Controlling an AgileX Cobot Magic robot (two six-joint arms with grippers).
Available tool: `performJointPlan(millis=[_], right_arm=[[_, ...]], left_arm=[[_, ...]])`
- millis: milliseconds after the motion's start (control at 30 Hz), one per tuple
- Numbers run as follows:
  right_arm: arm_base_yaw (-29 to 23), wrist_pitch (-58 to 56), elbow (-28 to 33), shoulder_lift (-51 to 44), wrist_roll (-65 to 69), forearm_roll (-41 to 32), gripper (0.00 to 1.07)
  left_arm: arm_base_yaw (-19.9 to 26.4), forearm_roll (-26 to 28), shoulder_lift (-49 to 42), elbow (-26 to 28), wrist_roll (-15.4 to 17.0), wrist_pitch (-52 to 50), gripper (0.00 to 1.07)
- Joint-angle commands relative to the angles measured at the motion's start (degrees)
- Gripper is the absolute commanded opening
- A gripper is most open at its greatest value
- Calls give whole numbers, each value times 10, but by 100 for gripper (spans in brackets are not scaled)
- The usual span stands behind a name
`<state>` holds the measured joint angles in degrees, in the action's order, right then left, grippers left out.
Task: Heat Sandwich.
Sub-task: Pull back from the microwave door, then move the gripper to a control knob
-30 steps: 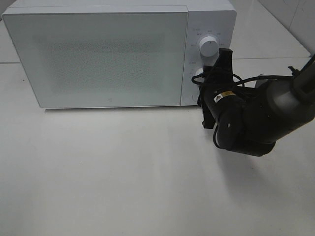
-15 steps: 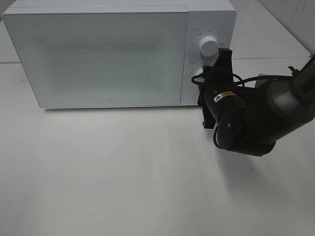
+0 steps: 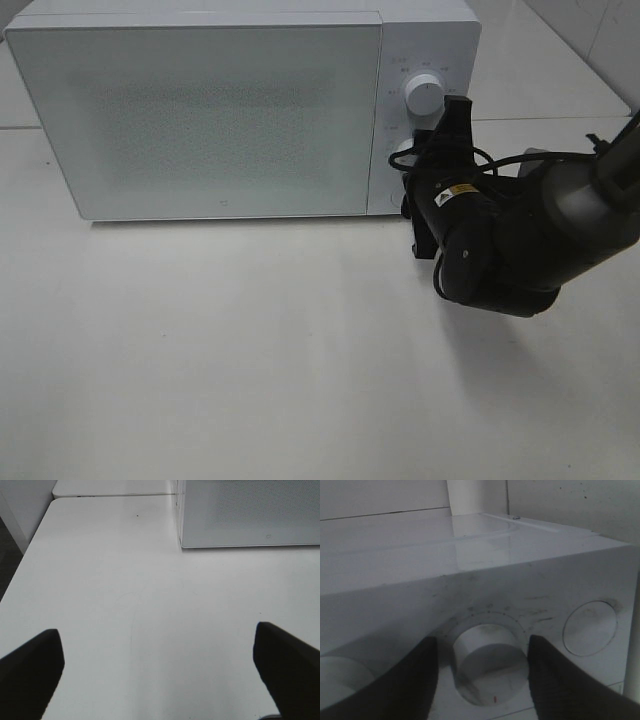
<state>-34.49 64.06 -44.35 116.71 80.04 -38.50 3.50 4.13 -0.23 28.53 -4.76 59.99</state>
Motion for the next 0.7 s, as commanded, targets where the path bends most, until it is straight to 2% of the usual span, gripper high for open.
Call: performJointPlan(millis=[33, 67, 167, 467, 700], right_arm=[[-2, 87, -11, -11, -5, 19, 67], [-2, 87, -11, -11, -10, 20, 73], [-2, 87, -11, -11, -17, 21, 77], [-2, 68, -10, -13, -30, 26, 76], [-3, 21, 5, -18, -29, 65, 76]], left_arm=[[2, 2, -15, -2, 5, -6, 98], [2, 2, -15, -2, 5, -6, 98], [2, 2, -15, -2, 5, -6, 98], [2, 2, -15, -2, 5, -6, 98], [2, 2, -15, -2, 5, -6, 98]])
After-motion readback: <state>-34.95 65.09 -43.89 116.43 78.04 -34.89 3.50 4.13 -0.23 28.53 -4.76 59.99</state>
